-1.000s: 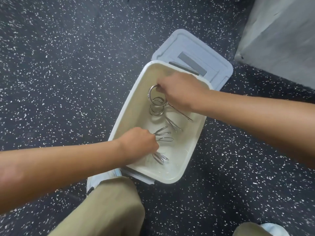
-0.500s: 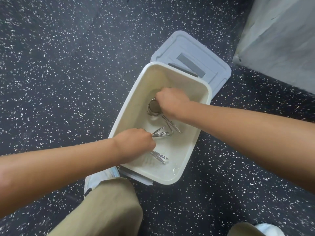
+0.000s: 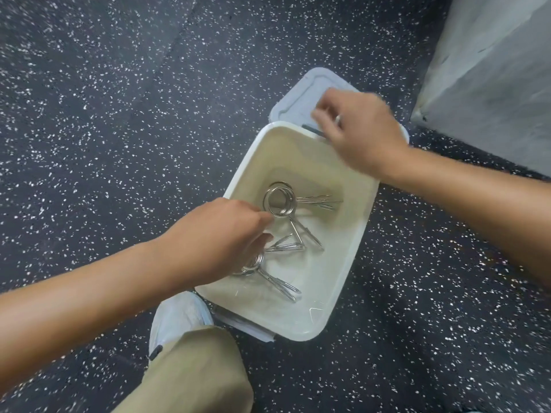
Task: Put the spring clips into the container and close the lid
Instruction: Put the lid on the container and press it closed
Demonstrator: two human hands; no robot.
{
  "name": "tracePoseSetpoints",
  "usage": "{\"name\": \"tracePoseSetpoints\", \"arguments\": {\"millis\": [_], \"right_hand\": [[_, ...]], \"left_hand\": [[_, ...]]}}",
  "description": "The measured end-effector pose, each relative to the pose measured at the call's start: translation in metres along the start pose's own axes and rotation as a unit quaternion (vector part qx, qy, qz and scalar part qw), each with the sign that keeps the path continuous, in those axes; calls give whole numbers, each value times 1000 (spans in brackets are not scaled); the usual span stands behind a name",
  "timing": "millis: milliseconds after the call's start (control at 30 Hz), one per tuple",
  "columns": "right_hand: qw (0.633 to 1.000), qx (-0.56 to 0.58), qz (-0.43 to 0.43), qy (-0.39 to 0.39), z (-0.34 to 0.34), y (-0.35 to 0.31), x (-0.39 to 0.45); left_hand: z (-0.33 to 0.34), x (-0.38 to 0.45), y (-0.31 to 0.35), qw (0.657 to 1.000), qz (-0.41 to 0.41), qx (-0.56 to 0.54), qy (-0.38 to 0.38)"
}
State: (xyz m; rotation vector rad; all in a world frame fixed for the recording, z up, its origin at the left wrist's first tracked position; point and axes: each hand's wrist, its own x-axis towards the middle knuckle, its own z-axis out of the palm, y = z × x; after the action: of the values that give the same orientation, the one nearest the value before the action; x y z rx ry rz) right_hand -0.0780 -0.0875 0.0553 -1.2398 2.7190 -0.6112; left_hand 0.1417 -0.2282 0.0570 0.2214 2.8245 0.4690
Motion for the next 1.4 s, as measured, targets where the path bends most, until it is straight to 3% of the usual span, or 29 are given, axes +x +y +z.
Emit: {"name": "tracePoseSetpoints", "arguments": {"millis": [67,133,300,500,833,1000,1400], "right_hand": [[995,-2,102,-13,0,31,21],[984,-29,160,-78,14,60,34],[962,-121,147,-197,56,95,42],[946,-169,209,-183,81,103,58],[922,-309,86,-217,73,105,74],[922,-314,72,-214,47,103,96],[861,-427,56,-271,-57,67,137]], "left_hand": [[-5,1,-2,1000,-16,-7,16],[-8,3,-3,999,-34,-10,26],[-17,11,6,999,-52,-6,13],[-29,13,4,999,-44,9,28],[-32,12,0,997,-55,-2,62],[-39,14,-2,995,-57,-8,77],[-59,16,-10,988,-71,-14,137]]}}
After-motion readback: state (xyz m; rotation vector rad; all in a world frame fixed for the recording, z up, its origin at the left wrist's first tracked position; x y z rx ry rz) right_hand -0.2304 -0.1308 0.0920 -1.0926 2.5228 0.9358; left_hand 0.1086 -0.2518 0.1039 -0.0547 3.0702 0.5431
